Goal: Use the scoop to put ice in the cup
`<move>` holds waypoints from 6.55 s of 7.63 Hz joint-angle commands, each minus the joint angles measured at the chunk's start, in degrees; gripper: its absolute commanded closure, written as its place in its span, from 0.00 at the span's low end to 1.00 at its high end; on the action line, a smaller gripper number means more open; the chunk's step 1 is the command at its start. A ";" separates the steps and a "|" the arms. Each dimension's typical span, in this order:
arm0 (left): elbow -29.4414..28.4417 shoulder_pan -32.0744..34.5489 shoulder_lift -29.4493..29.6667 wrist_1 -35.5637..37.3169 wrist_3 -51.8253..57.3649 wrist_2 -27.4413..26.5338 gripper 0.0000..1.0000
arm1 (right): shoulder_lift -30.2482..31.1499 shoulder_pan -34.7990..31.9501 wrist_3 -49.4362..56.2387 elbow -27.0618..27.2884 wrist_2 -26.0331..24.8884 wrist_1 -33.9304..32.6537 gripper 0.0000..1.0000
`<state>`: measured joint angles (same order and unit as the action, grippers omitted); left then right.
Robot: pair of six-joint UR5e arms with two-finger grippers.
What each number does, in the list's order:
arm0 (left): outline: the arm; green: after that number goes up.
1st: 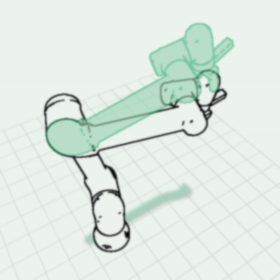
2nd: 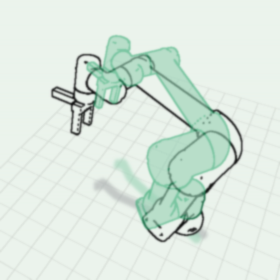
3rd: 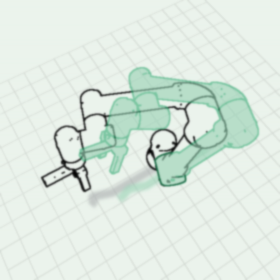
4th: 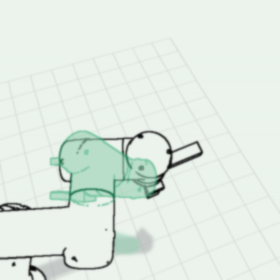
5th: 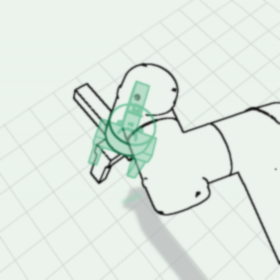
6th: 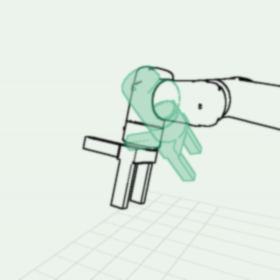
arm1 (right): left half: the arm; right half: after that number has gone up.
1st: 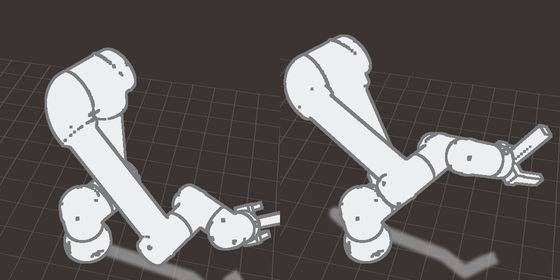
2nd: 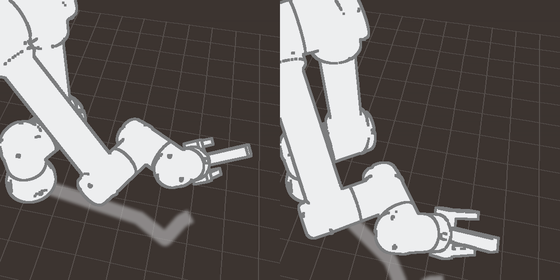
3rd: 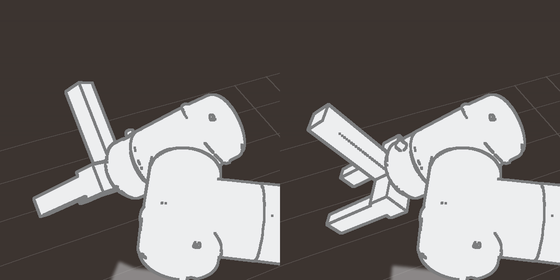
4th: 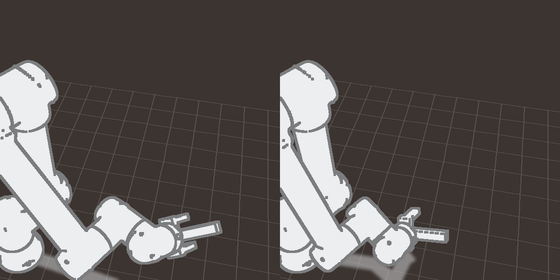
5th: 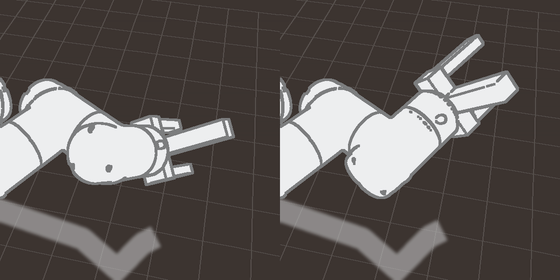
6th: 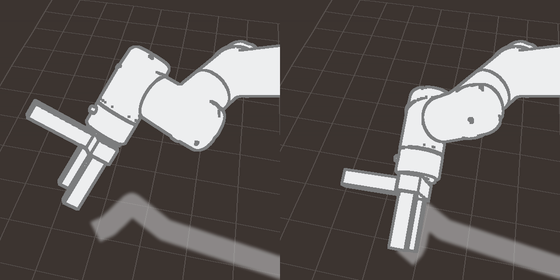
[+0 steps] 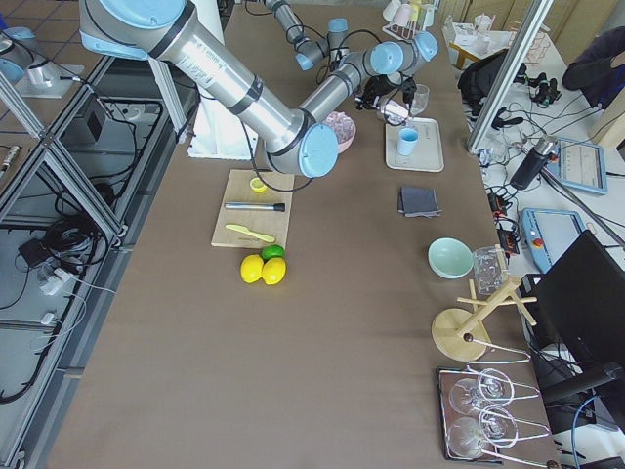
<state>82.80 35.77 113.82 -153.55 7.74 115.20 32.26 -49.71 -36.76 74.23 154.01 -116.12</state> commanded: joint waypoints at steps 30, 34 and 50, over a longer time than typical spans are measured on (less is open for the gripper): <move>7.26 4.39 -2.97 7.00 -0.18 -0.41 0.02 | 46.22 8.39 -13.51 33.98 -24.29 24.17 1.00; 12.83 10.70 -9.21 11.69 -0.18 -0.32 0.02 | 46.58 10.69 -17.38 30.55 -26.57 29.88 1.00; 14.41 54.11 -26.89 51.19 -5.10 16.08 0.02 | 49.02 -9.74 9.36 37.13 -25.78 20.85 0.00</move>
<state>97.20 84.73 88.53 -110.19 2.68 126.10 78.71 -51.86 -38.69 111.12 127.99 -93.32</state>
